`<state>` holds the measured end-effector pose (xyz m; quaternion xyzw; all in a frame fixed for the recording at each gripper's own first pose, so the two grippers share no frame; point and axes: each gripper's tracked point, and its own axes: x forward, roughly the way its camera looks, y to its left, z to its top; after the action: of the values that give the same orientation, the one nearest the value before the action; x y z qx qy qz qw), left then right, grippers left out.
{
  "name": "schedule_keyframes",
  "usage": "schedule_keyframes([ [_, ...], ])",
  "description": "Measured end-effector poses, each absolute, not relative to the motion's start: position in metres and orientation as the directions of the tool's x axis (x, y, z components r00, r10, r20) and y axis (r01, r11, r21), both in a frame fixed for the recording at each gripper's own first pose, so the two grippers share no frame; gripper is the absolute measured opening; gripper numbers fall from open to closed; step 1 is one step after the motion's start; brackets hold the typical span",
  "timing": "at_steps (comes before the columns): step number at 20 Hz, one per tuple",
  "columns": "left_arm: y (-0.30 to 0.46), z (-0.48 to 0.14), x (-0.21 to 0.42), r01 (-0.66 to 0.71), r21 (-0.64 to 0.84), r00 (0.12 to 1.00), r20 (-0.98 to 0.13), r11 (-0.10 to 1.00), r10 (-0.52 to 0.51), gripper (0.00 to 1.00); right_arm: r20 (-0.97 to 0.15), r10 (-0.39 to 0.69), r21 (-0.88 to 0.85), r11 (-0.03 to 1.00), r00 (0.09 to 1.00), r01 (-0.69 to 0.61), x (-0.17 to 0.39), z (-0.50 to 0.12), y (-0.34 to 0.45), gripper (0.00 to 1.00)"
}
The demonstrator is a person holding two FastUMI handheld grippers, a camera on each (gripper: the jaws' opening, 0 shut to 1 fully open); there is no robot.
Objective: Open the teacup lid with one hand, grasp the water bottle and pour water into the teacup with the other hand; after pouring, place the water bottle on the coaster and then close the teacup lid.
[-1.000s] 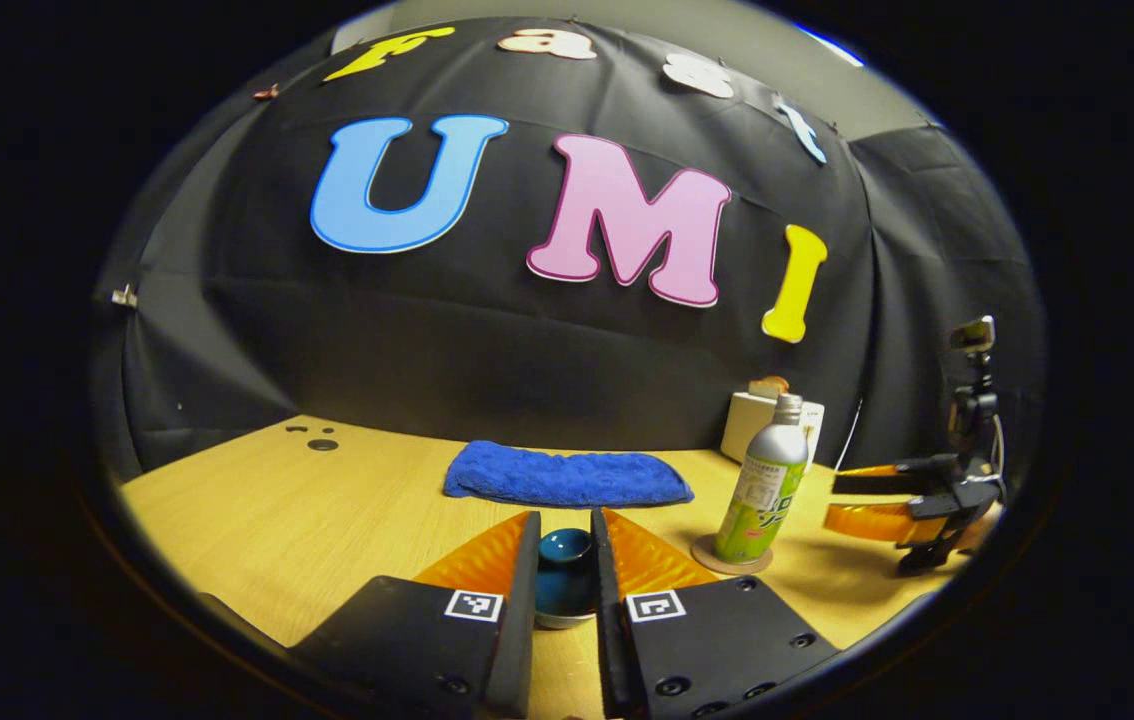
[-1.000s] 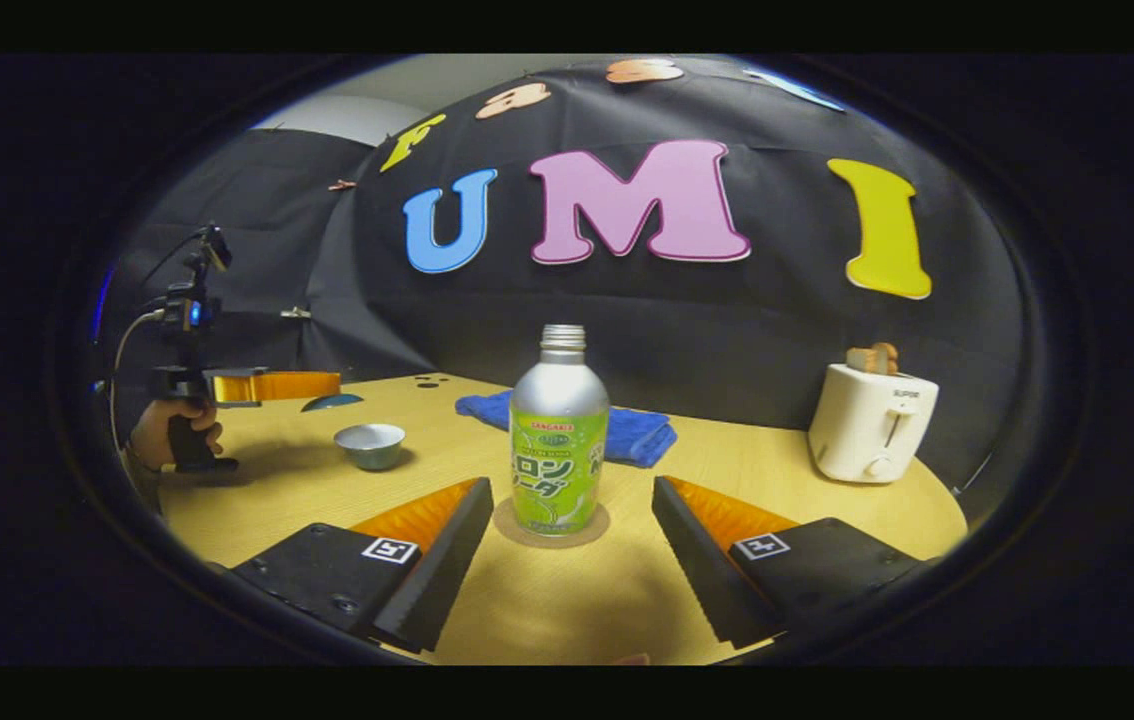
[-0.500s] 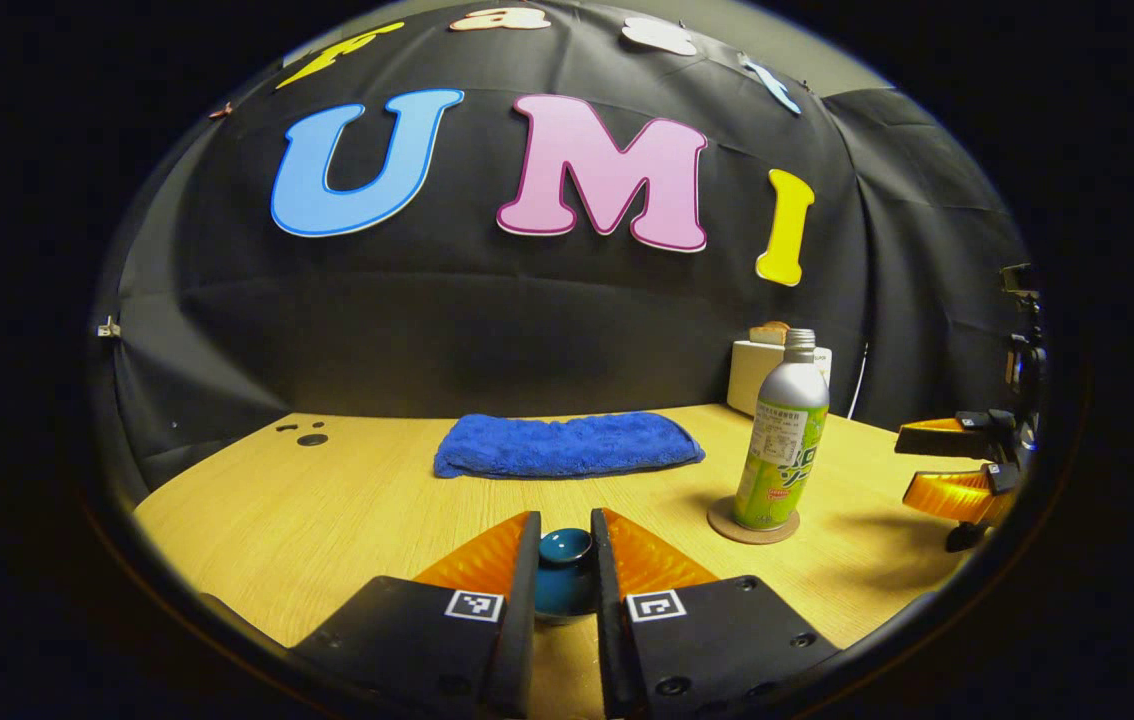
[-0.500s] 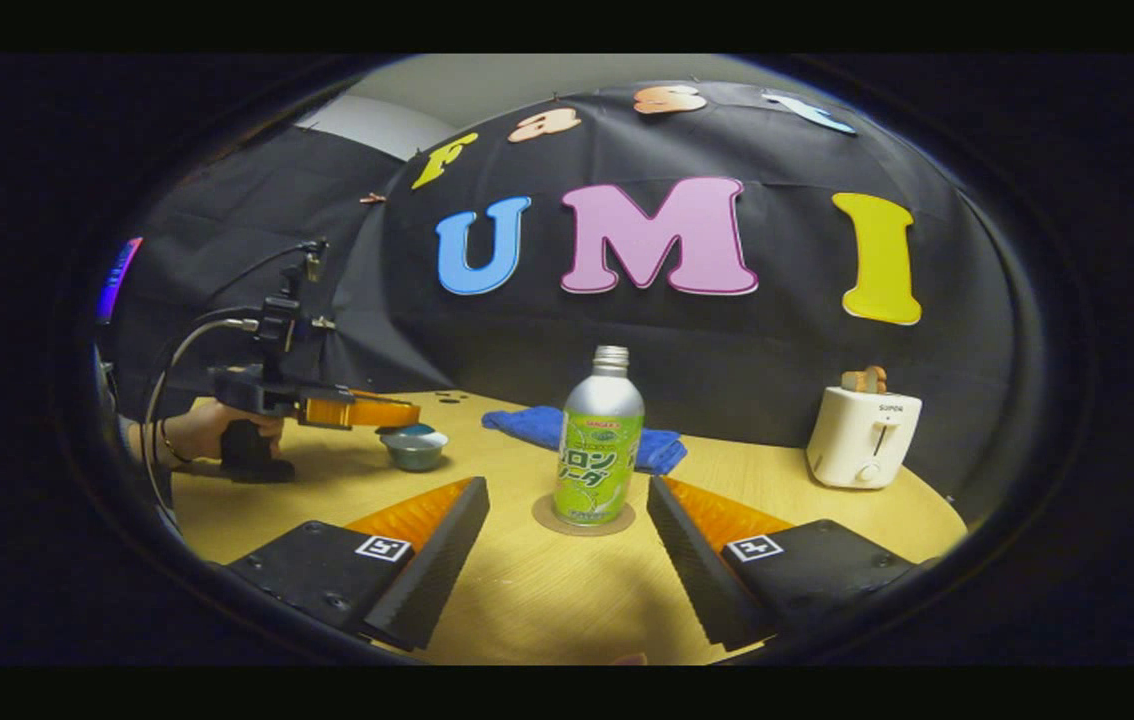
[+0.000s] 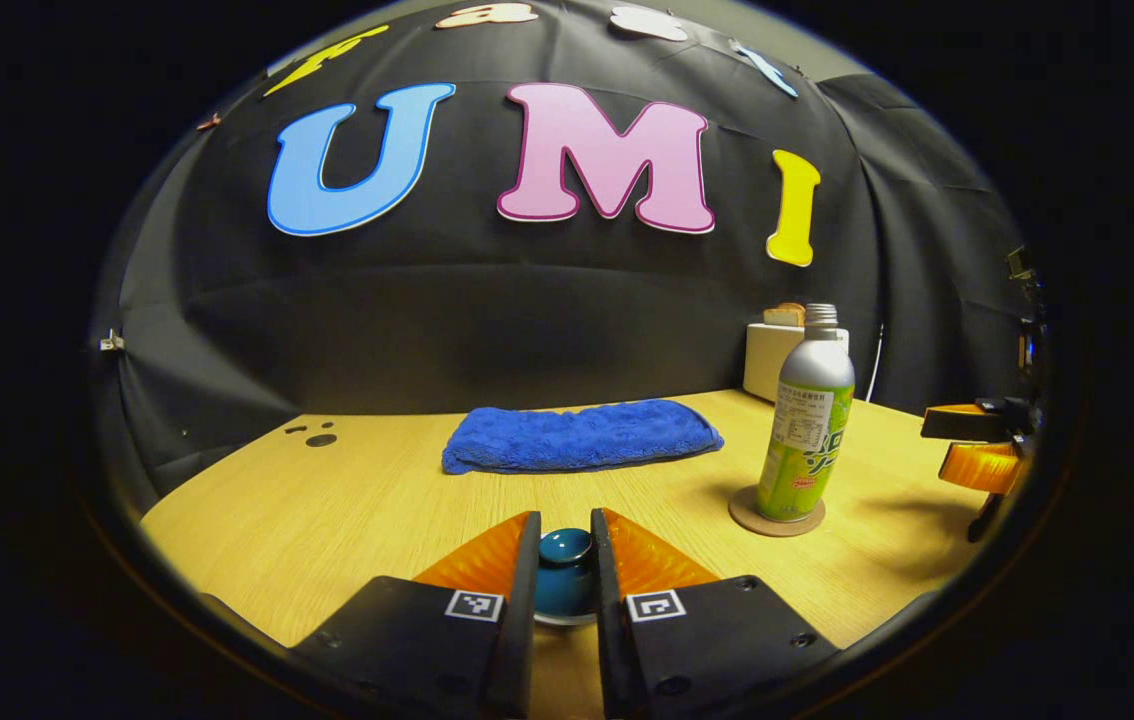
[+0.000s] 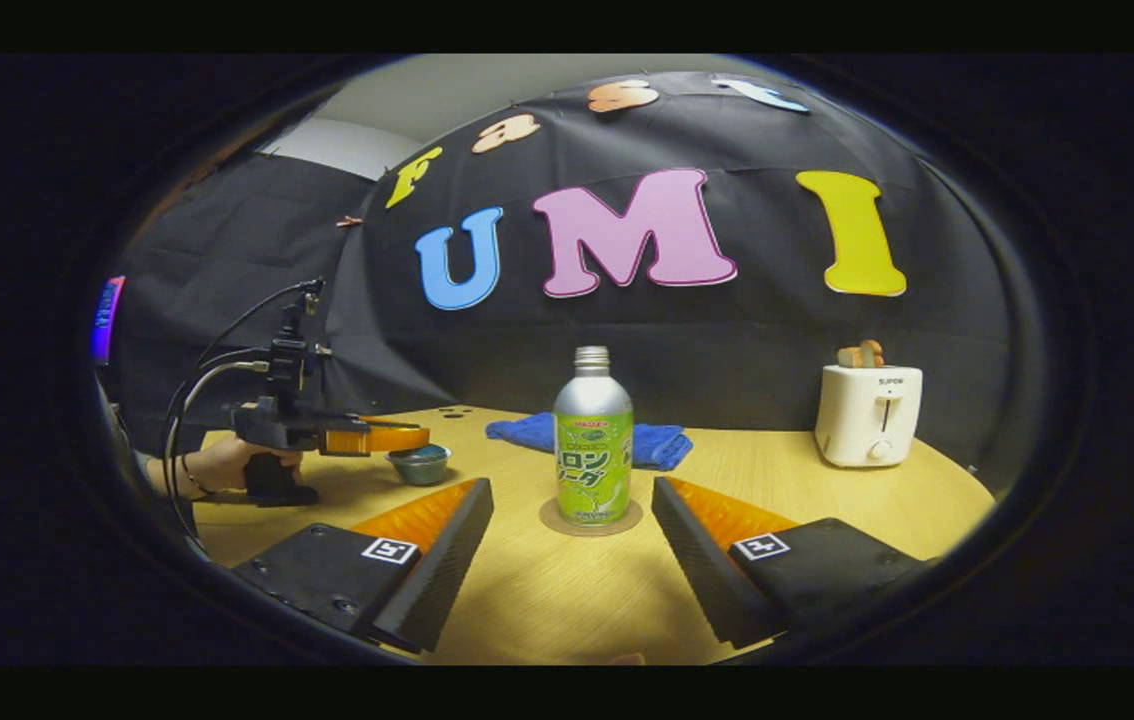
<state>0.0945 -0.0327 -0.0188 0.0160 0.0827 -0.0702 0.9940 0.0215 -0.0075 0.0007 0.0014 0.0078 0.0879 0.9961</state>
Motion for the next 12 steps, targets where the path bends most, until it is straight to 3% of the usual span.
schedule_keyframes([
  [12, -0.0344, -0.0232, 0.0964, 0.14, 0.068, 0.974, -0.187, 0.988, -0.126, 0.35, -0.012, 0.177, 0.001, 0.984, 0.984, -0.177, 0.0248, -0.001, -0.0087, 0.98],
])
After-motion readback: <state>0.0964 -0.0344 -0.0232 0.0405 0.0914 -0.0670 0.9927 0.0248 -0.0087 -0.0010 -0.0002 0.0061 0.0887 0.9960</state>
